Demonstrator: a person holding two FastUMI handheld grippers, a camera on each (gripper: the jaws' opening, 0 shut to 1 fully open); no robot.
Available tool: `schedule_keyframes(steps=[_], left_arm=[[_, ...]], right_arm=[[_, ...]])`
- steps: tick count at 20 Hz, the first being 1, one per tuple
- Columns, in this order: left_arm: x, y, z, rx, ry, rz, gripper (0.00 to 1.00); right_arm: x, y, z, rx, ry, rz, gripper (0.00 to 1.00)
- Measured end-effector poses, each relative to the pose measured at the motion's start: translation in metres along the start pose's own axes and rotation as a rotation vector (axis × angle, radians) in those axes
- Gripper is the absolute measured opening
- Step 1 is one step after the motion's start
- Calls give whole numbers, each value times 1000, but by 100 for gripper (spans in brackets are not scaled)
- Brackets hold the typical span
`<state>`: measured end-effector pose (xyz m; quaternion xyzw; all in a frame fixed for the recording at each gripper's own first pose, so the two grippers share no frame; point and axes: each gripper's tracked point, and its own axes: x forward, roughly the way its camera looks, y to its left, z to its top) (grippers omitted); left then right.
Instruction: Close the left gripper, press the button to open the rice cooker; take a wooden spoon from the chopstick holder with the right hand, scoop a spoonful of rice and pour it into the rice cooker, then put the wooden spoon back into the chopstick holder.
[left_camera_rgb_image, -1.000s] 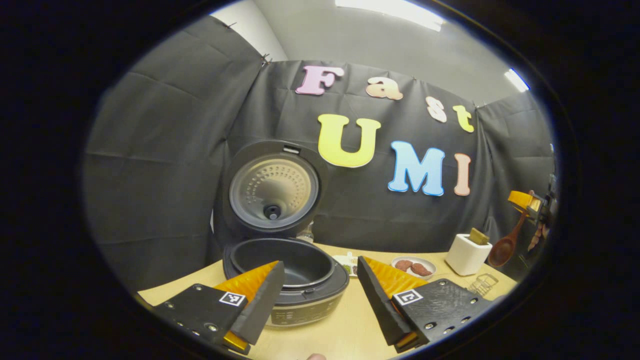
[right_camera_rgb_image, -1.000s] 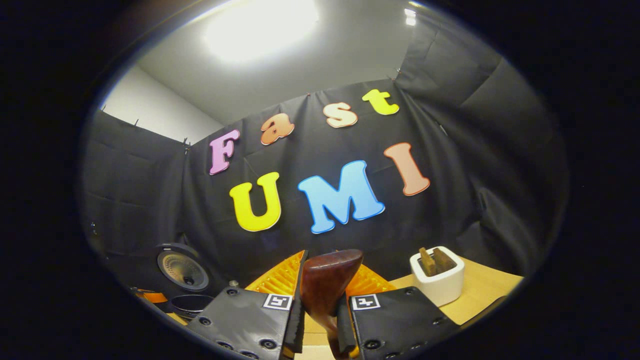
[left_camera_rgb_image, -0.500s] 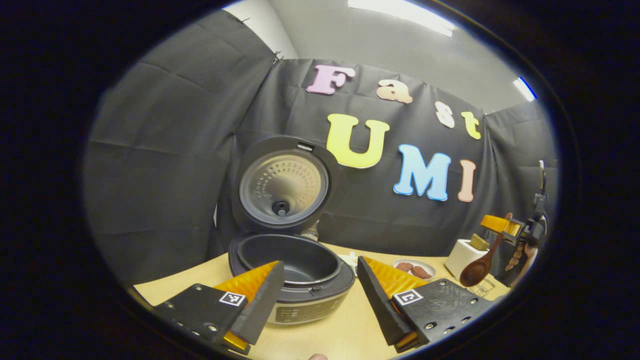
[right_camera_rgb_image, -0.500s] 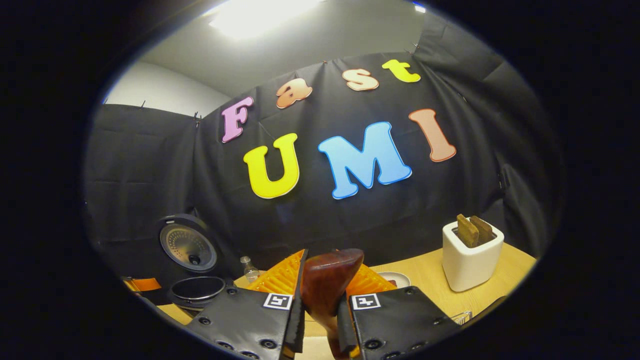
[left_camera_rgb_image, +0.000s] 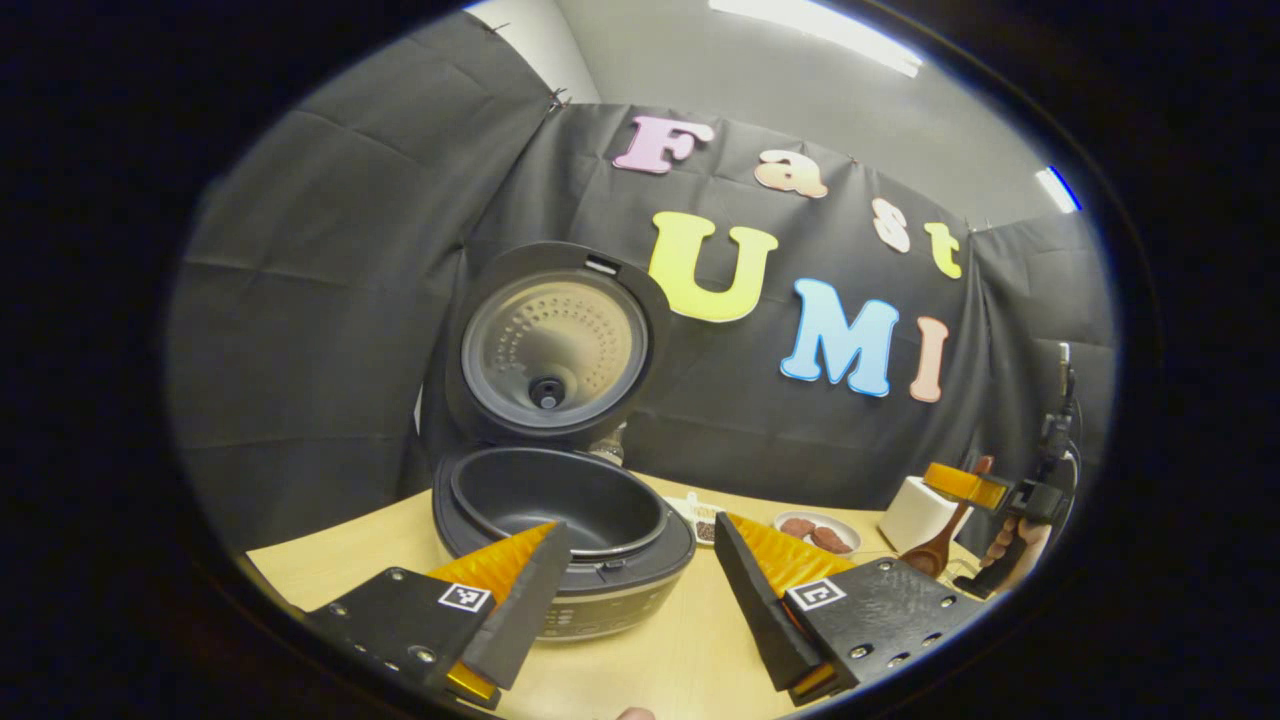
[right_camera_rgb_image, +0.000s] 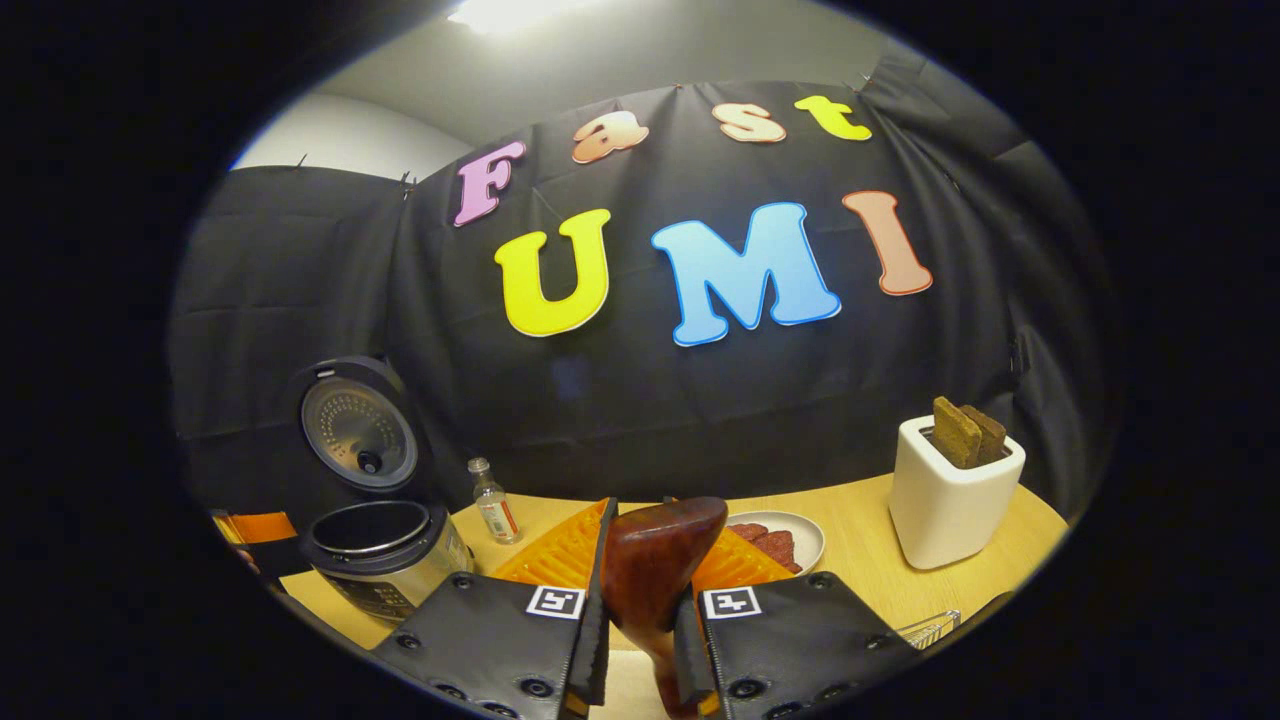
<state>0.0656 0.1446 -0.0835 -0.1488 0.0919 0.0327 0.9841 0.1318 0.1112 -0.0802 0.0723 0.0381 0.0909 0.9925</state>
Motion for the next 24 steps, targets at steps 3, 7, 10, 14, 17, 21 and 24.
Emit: schedule_keyframes(steps=[3, 7, 10, 14, 17, 21, 24], left_arm=[[-2, 2, -5, 3, 5, -1, 91], [-3, 15, -8, -8, 7, 25, 91], [-4, 24, -15, -45, 21, 35, 92], [-8, 34, -22, -66, 37, 46, 91], [-15, 49, -13, -47, 18, 77, 91], [-22, 52, -11, -61, 5, 81, 91], [-21, 57, -10, -85, 3, 89, 91]], right_arm=[[3, -3, -29, -25, 75, -41, 29], [4, 3, -49, -44, 116, -64, 29], [6, 13, -58, -2, 135, -38, 29], [13, 32, -70, 142, 187, 24, 29], [18, 28, -71, 249, 199, 19, 29], [16, 17, -73, 523, 222, 35, 29], [13, 8, -81, 695, 230, 27, 29]])
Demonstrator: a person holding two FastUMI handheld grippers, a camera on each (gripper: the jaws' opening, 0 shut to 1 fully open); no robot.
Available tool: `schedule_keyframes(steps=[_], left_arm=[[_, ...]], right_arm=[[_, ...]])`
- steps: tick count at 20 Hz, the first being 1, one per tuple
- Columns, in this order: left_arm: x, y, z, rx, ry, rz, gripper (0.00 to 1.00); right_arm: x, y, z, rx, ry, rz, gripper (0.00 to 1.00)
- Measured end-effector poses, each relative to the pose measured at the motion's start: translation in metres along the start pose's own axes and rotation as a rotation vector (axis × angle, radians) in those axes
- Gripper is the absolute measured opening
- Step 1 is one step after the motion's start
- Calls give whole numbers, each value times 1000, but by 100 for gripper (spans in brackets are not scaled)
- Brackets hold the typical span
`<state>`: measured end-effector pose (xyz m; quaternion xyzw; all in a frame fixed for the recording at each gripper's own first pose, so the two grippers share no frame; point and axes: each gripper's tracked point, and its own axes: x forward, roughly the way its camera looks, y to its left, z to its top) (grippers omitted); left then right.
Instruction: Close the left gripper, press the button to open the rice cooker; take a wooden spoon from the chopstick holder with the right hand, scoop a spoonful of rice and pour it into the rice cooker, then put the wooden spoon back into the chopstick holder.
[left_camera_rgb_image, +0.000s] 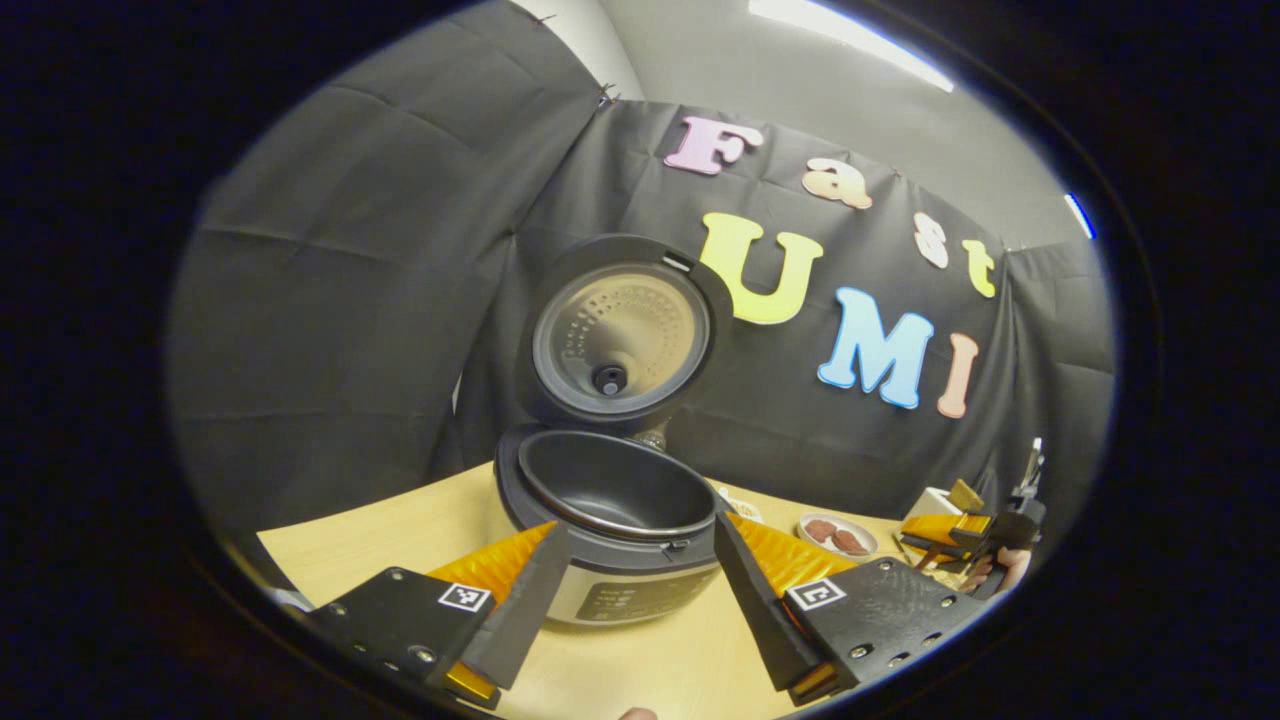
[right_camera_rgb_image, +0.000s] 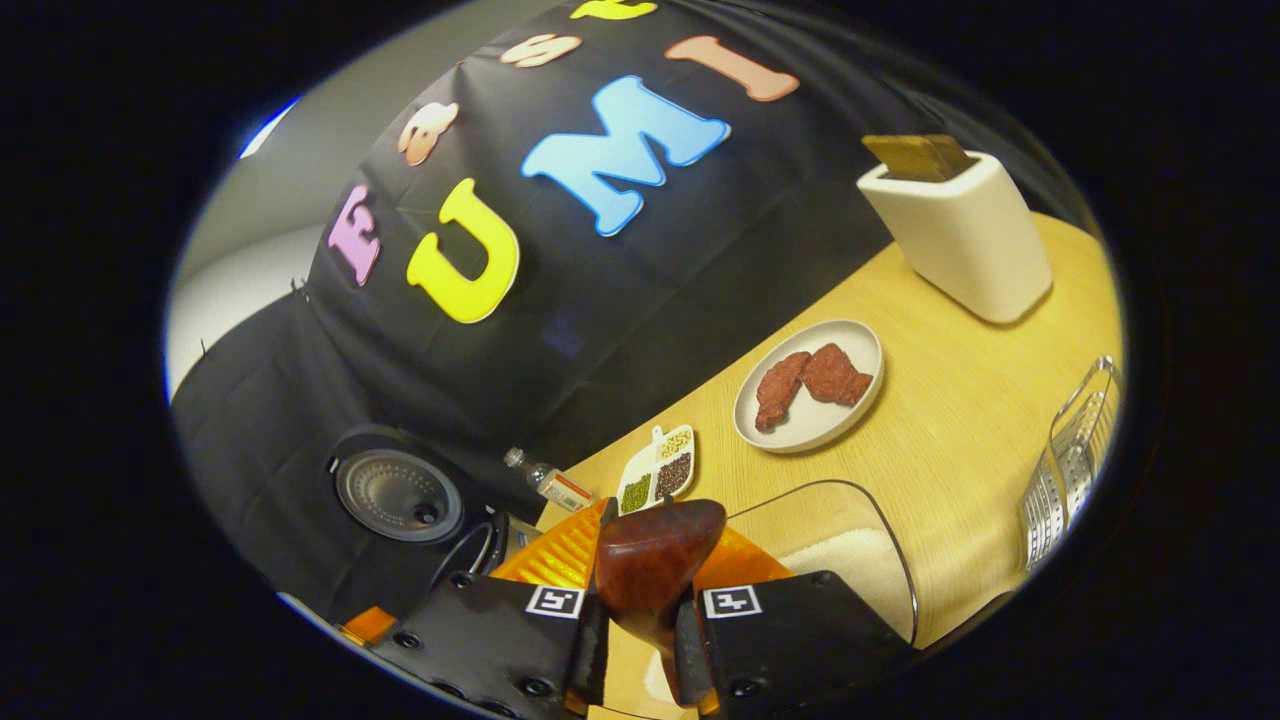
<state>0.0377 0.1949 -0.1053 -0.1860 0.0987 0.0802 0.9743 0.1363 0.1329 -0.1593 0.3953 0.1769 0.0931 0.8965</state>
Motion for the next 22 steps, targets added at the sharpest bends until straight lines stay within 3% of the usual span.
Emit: schedule_keyframes(steps=[8, 22], left_arm=[[-4, -7, 2, -5, -12, -19, 91], [-10, 18, -2, -76, -2, -21, 91]], right_arm=[[-19, -13, 17, 253, -7, 17, 29], [-40, -30, 88, 521, -180, 29, 29]])
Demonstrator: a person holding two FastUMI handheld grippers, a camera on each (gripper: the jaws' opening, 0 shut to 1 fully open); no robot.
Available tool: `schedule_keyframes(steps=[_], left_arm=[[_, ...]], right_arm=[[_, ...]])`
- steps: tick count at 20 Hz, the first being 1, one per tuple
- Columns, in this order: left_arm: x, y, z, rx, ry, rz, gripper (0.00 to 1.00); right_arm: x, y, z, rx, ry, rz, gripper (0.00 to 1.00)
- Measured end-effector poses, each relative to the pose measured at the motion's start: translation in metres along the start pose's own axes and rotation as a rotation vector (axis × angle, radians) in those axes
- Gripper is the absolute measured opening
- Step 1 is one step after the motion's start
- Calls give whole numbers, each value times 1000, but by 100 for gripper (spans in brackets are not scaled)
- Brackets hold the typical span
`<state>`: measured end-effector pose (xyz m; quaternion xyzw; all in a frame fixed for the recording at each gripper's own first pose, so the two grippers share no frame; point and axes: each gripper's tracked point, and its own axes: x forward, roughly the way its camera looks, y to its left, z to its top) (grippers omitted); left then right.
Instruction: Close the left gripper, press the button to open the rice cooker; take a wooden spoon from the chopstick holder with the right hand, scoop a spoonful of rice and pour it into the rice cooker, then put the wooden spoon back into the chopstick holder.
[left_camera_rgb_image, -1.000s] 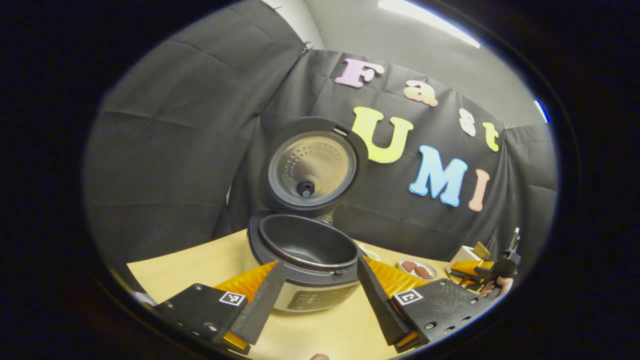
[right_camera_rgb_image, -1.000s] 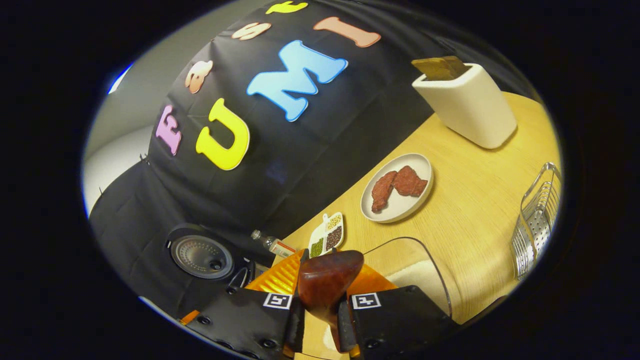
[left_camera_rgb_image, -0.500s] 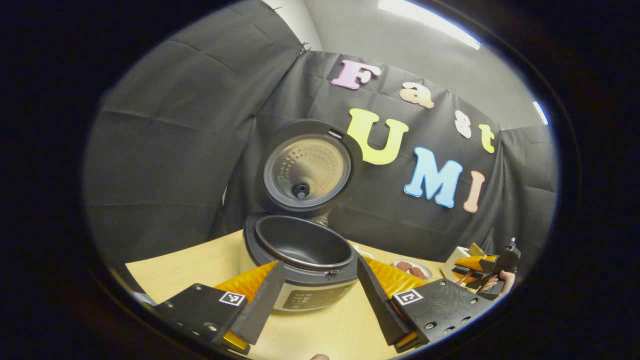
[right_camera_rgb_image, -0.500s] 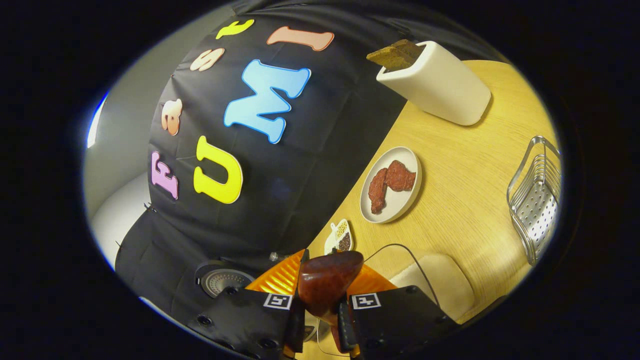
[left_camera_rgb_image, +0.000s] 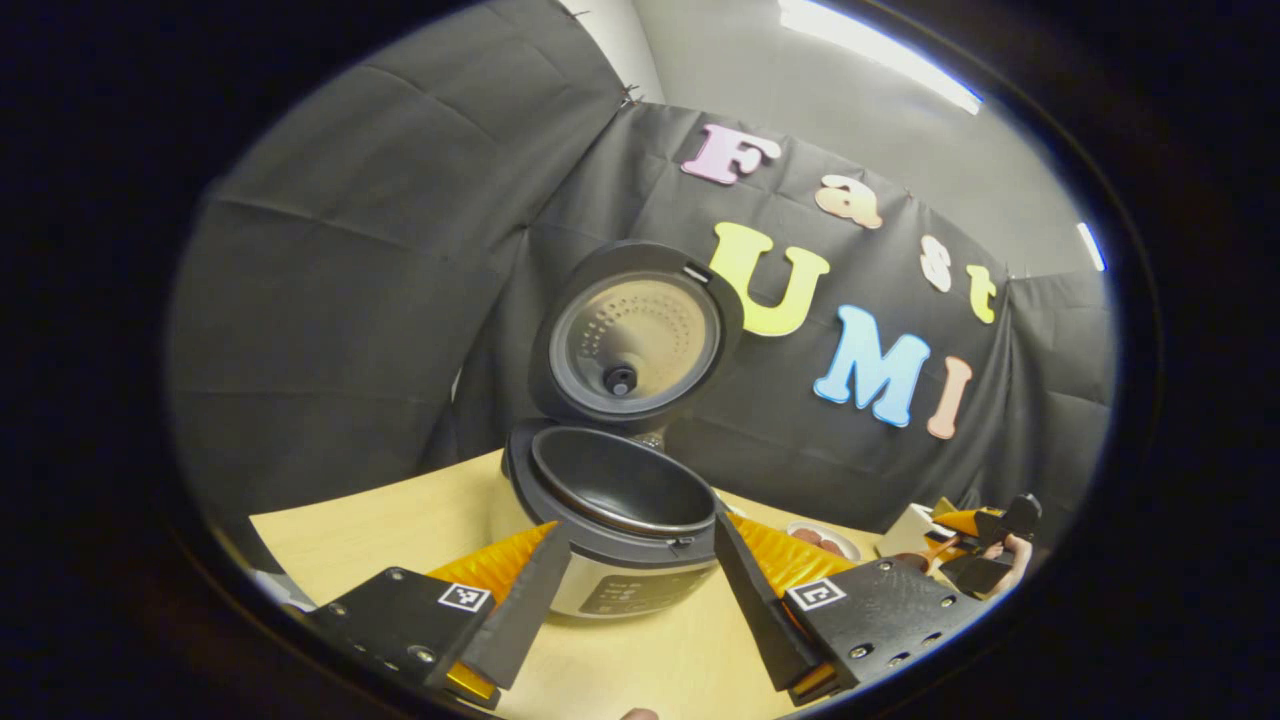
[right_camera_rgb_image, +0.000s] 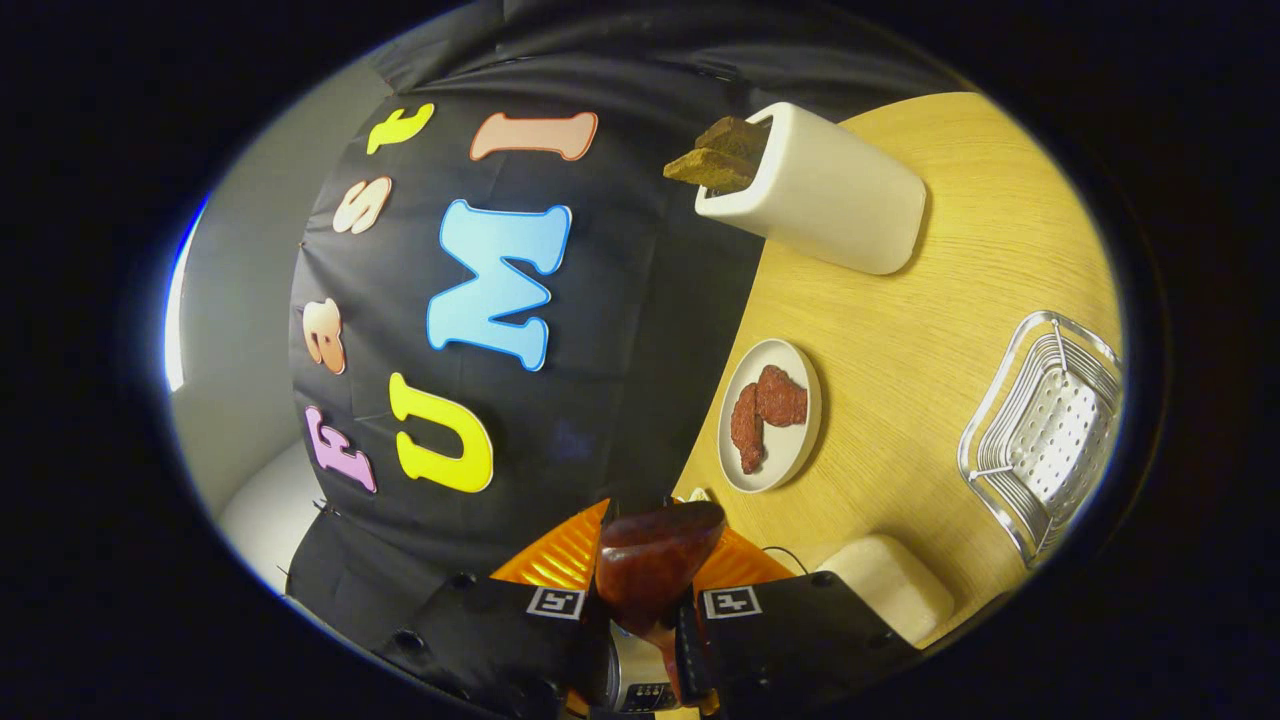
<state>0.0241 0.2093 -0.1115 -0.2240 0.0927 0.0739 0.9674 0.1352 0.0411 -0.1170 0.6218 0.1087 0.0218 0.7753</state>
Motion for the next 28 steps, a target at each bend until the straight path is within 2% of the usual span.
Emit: schedule_keyframes(steps=[5, 7, 11, 15, 17, 18, 19, 22, 28], left_arm=[[-2, 10, -2, 0, 11, -8, 91], [-3, 14, 0, 7, 5, -11, 92], [-7, 33, 5, 27, -7, 21, 92], [-13, 47, 12, 35, -14, 32, 91], [-11, 52, 13, 35, -14, 36, 91], [-10, 53, 13, 33, -10, 34, 92], [-13, 54, 14, 31, -6, 32, 92], [-15, 62, 17, 24, -8, 38, 92], [-17, 84, 23, 33, -19, 63, 92]], right_arm=[[10, 34, -12, 22, 7, 45, 29], [18, 50, -24, 7, 24, 65, 26], [36, 86, -54, 20, 74, 118, 29], [56, 112, -84, 2, 103, 138, 28], [64, 130, -107, -1, 130, 166, 29], [69, 139, -120, -2, 149, 177, 26], [74, 147, -132, -8, 167, 187, 29], [88, 171, -167, -40, 199, 213, 28], [118, 206, -245, -203, 273, 233, 28]])
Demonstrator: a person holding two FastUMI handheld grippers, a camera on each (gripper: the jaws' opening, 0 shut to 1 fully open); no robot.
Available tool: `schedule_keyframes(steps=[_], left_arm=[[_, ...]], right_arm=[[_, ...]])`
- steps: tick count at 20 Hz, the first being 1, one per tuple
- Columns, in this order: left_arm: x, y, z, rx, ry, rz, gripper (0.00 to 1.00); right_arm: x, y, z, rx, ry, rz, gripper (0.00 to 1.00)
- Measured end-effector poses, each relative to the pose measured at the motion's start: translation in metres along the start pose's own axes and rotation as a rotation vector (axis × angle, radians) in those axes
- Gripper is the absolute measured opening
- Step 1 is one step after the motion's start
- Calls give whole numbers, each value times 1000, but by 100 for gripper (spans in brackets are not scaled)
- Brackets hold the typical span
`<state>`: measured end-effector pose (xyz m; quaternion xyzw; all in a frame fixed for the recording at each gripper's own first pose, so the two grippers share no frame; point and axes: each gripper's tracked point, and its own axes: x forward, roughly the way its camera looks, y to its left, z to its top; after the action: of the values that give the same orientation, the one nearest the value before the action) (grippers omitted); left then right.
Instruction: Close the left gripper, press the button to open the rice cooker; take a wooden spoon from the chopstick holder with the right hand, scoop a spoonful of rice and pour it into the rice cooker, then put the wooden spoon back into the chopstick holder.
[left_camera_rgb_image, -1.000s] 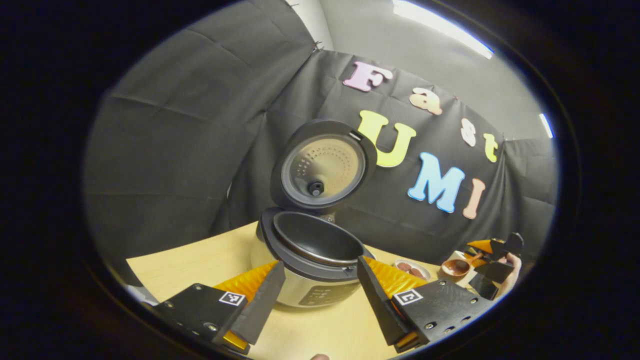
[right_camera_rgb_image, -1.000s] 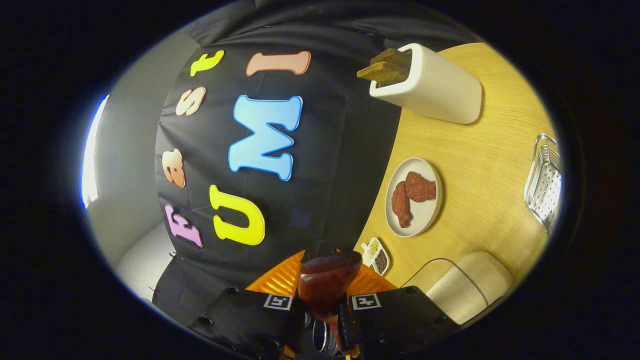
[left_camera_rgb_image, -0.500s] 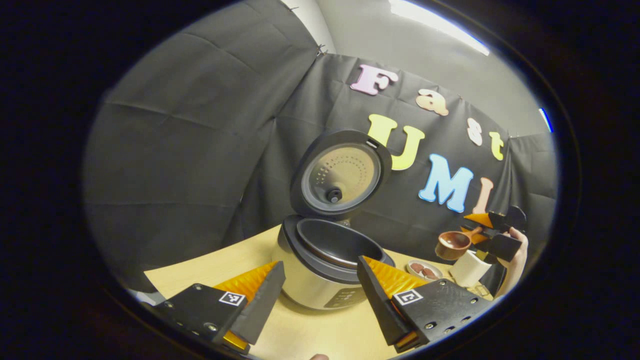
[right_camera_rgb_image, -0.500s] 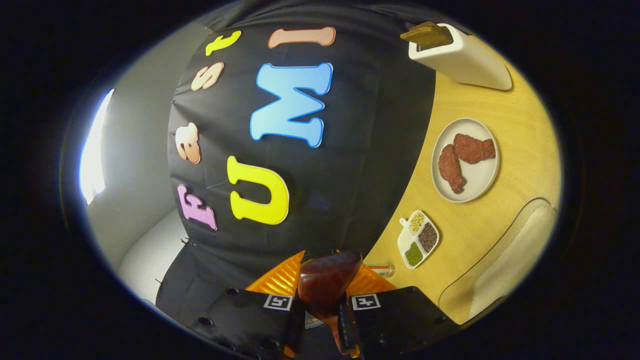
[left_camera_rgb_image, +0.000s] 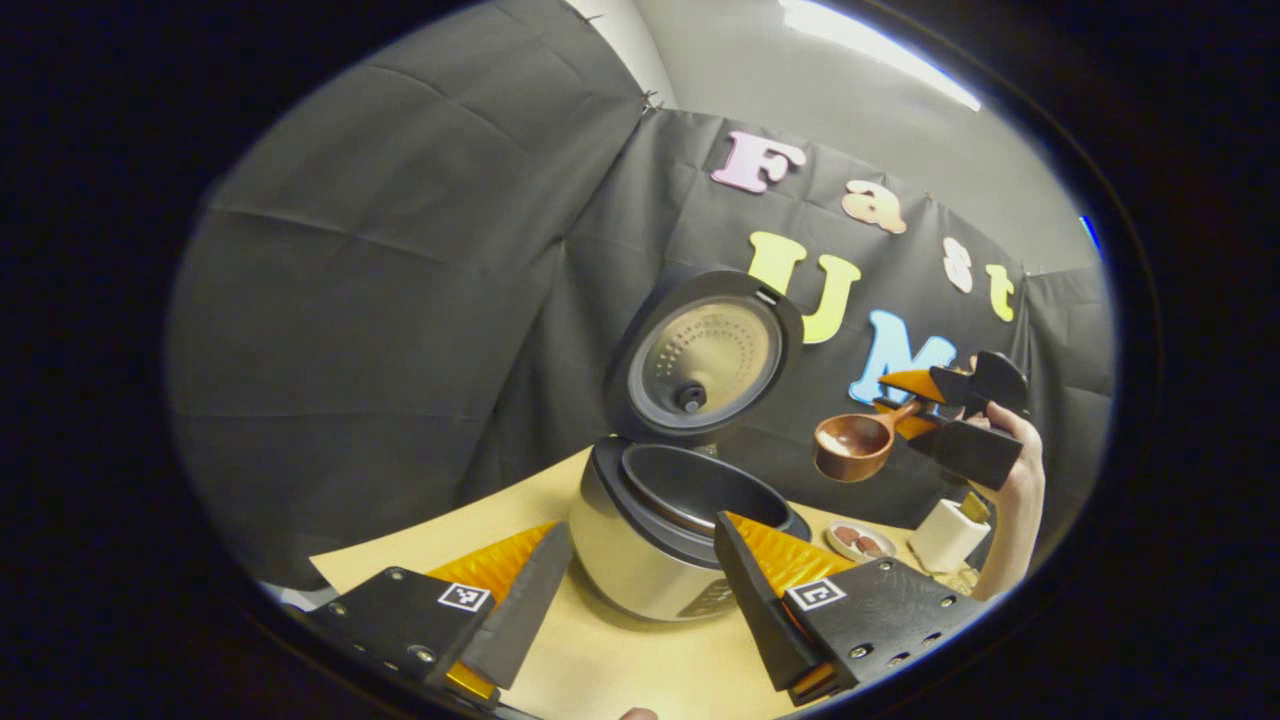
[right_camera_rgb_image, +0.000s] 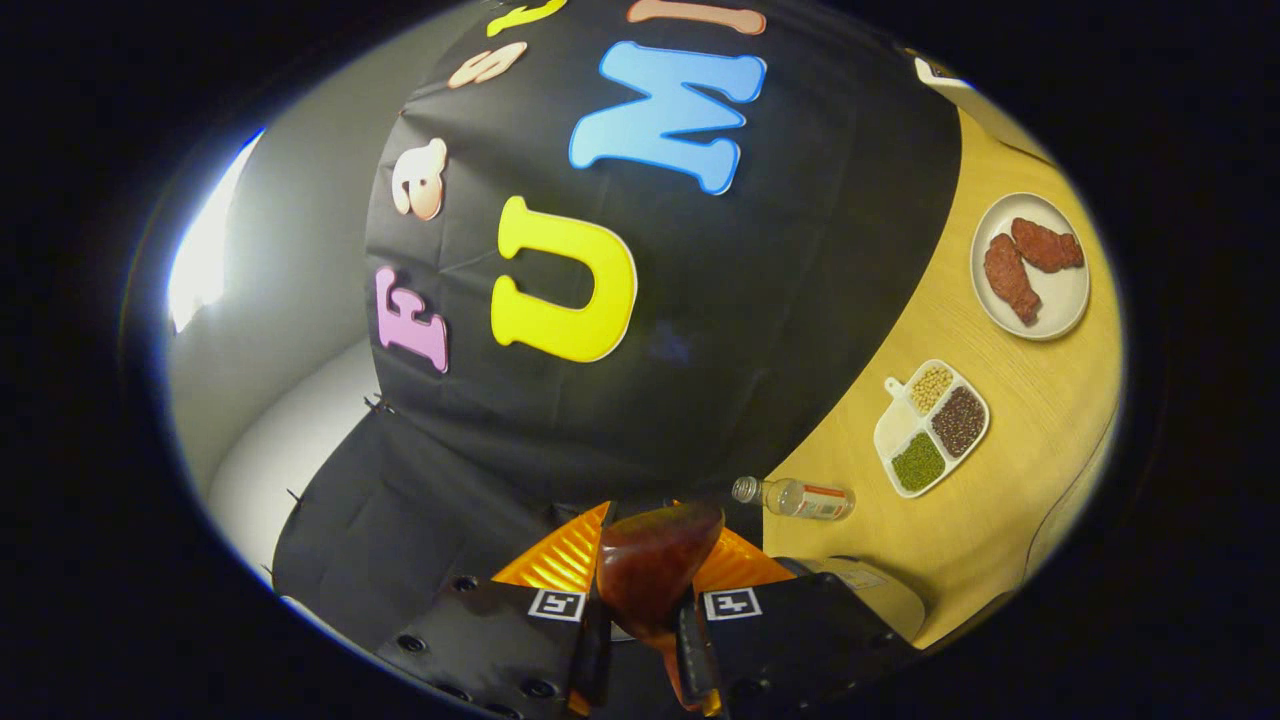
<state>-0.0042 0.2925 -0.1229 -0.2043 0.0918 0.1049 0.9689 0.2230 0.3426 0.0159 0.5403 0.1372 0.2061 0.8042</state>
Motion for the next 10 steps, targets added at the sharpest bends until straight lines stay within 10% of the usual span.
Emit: schedule_keyframes(steps=[10], left_arm=[[6, 32, -4, -17, -1, 27, 92]], right_arm=[[51, 21, -68, -394, 61, 6, 28]])
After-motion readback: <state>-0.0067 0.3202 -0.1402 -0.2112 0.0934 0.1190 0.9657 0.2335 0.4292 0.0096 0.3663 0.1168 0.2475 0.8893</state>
